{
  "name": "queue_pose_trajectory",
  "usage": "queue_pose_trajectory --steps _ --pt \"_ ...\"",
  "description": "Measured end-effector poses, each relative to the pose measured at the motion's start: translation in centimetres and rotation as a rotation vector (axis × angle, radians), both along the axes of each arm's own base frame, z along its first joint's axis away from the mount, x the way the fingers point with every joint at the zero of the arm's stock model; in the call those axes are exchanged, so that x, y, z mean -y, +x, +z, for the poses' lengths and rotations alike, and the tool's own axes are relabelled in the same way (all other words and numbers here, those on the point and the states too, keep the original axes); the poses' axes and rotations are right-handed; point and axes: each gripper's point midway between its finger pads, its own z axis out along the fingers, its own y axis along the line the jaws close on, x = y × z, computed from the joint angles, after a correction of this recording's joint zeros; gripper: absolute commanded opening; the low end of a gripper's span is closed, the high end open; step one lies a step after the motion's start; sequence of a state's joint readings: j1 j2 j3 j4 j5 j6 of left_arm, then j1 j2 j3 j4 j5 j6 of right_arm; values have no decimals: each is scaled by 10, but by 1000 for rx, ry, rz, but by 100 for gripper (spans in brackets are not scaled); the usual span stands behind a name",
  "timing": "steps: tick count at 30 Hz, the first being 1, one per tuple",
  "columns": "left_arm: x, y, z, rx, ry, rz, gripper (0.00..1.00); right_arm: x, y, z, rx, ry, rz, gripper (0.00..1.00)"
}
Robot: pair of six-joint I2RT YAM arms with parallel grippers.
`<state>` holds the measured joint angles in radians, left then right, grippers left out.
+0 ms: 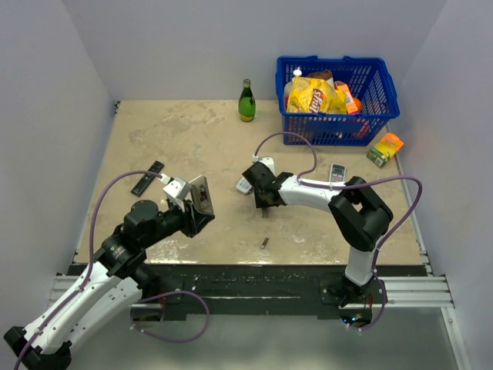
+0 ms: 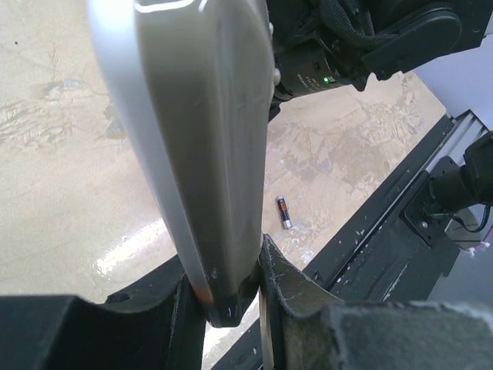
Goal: Load the batteries into the remote control
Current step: Pick up the battery cover at the center of the board, then load the battery cover into the remote control.
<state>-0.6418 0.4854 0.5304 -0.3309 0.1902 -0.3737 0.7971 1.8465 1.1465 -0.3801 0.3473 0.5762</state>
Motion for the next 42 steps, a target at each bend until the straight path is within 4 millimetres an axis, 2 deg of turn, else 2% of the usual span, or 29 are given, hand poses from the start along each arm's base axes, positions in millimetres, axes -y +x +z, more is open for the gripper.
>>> queue_pose_trajectory --steps 7,10,12,14,16,20,22,24,27,35,42 --pt "9 -1 1 -7 -54 -26 0 -1 1 4 9 5 12 4" --pt "16 -3 -12 -40 -88 -47 0 -5 4 29 60 53 28 1" --pt "21 -6 -22 -68 -112 -66 0 -10 8 62 134 120 43 1" --pt "25 -8 -31 -90 -132 -77 0 -17 9 104 227 199 66 0" --pt "27 -8 -33 -100 -149 -83 0 -27 9 156 356 294 95 0" --pt "33 -7 -21 -74 -206 -99 0 -55 -19 248 574 506 191 0" --pt "35 -6 -13 -53 -241 -103 0 -61 -34 280 659 603 229 0" --pt "37 -5 -9 -48 -263 -101 0 -70 -52 298 709 673 278 0" --pt "38 -4 -7 -57 -284 -96 0 -78 -68 311 771 727 321 0" --pt "42 0 -17 -135 -296 -74 0 -100 -102 306 874 753 455 0" --pt "42 -1 -16 -157 -313 -66 0 -105 -111 310 974 751 514 0"
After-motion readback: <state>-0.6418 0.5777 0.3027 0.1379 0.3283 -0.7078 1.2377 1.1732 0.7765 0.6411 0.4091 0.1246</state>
